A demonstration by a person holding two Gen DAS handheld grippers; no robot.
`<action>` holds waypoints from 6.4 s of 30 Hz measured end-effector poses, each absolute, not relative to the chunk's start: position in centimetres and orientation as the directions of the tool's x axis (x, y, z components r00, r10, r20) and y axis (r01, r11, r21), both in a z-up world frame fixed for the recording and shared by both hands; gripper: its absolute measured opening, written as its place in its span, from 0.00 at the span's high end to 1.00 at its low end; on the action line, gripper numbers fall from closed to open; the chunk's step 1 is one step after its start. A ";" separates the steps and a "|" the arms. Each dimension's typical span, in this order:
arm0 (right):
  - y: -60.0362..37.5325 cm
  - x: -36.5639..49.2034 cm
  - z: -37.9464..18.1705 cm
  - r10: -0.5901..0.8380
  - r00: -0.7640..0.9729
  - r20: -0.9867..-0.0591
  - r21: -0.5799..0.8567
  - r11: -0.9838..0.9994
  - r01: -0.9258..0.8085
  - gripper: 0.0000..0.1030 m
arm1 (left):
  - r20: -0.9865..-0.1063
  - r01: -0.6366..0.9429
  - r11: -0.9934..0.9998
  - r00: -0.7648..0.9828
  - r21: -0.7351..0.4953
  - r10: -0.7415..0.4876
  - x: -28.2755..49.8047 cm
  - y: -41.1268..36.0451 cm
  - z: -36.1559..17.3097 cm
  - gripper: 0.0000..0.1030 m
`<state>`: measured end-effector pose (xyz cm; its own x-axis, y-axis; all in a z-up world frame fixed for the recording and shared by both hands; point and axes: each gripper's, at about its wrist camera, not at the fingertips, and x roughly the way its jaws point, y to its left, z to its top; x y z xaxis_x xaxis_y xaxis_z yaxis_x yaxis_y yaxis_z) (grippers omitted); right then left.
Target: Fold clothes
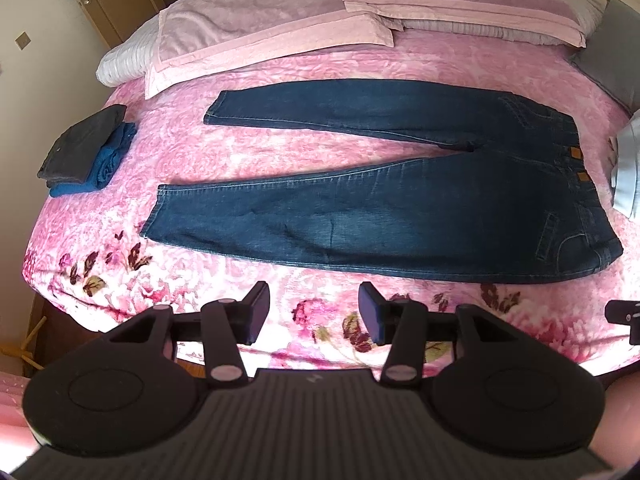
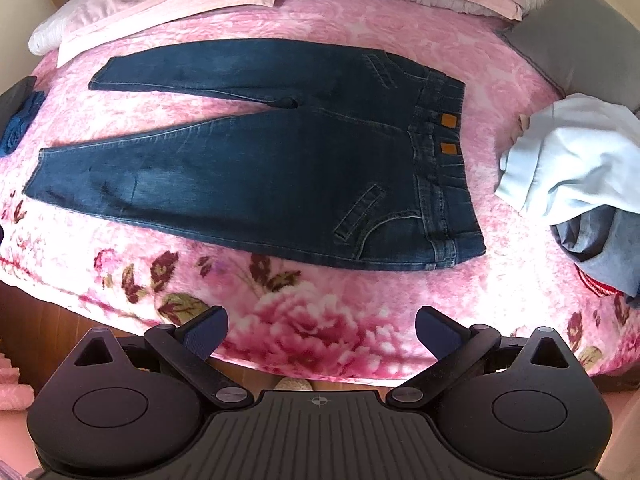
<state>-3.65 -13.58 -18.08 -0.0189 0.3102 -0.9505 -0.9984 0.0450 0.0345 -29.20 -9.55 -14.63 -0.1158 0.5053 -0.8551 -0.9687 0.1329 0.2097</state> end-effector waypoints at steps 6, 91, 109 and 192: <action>-13.6 -3.9 -17.8 0.312 -0.016 -0.950 0.031 0.045 -0.998 0.01 | -0.852 -0.966 0.150 -0.104 0.209 0.514 -28.9 -9.6 -14.3 0.57; 31.9 16.1 -39.8 0.246 -0.288 -0.925 0.186 -0.367 -0.911 0.88 | -0.907 -0.384 0.921 0.364 0.061 0.212 -19.0 45.2 -41.7 0.87; 7.6 4.8 -26.3 0.601 -0.034 -0.798 -0.187 -0.302 -0.935 1.00 | -0.776 -0.626 0.780 0.485 0.012 0.402 -30.7 25.6 -28.6 0.98; -10.3 17.0 -37.5 0.547 0.090 -0.832 0.436 0.746 -0.503 0.64 | -0.855 -0.935 -0.247 0.096 -0.253 0.510 -44.4 10.8 -38.9 0.86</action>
<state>17.01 -10.25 -37.53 0.0897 0.5469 -0.8324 -0.5034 0.7460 0.4359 -44.39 10.77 -38.92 0.0960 0.5102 -0.8547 -0.9353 -0.2475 -0.2528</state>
